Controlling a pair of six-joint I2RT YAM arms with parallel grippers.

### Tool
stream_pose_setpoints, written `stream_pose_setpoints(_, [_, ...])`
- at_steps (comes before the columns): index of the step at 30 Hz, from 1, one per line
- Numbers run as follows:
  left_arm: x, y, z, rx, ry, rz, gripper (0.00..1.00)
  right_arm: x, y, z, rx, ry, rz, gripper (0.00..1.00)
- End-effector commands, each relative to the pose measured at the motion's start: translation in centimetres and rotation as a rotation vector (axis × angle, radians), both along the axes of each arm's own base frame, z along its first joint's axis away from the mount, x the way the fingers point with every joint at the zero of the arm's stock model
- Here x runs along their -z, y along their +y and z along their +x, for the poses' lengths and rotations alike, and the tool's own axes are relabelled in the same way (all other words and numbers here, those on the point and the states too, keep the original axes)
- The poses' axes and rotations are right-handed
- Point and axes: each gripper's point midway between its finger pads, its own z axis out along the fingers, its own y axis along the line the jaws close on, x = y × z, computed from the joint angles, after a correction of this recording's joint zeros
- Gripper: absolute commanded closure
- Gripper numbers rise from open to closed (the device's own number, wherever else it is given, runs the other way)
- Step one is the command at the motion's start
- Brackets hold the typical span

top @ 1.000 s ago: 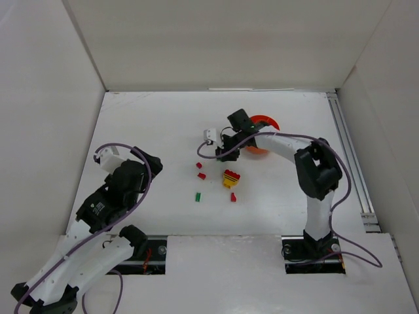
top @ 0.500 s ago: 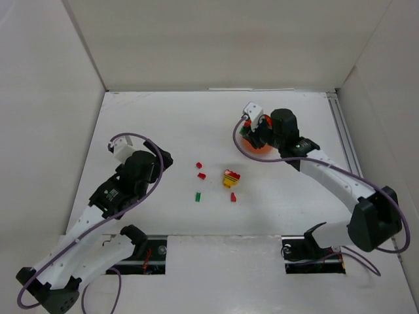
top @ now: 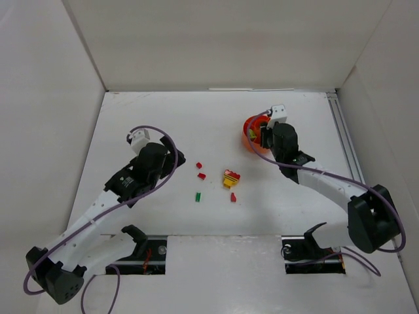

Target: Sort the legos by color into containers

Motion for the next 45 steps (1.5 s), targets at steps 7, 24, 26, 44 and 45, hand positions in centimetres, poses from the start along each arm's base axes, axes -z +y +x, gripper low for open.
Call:
stream_pose_setpoints(7, [-0.2,-1.0,0.6,0.034,-0.012,-0.016,0.0,-1.4,-0.4,1.9,0.105,-0.233,0.186,0.74])
stream_pose_setpoints(24, [1.1,-1.4,0.7,0.052,0.027,-0.002,0.0,-2.7,-0.6,0.9,0.018,-0.493,0.294,0.63])
stream_pose_setpoints(26, [1.1,-1.4,0.7,0.052,0.027,-0.002,0.0,-2.8,-0.6,1.0,0.017,-0.504,0.299,0.63])
stream_pose_setpoints(44, [1.9,-1.5,0.4,0.066,0.049,-0.002,0.0,-0.4,-0.9,0.4,0.006,-0.458,0.275,0.43])
stream_pose_setpoints(45, [1.9,-1.5,0.4,0.066,0.049,-0.002,0.0,-0.4,-0.9,0.4,0.006,-0.458,0.275,0.42])
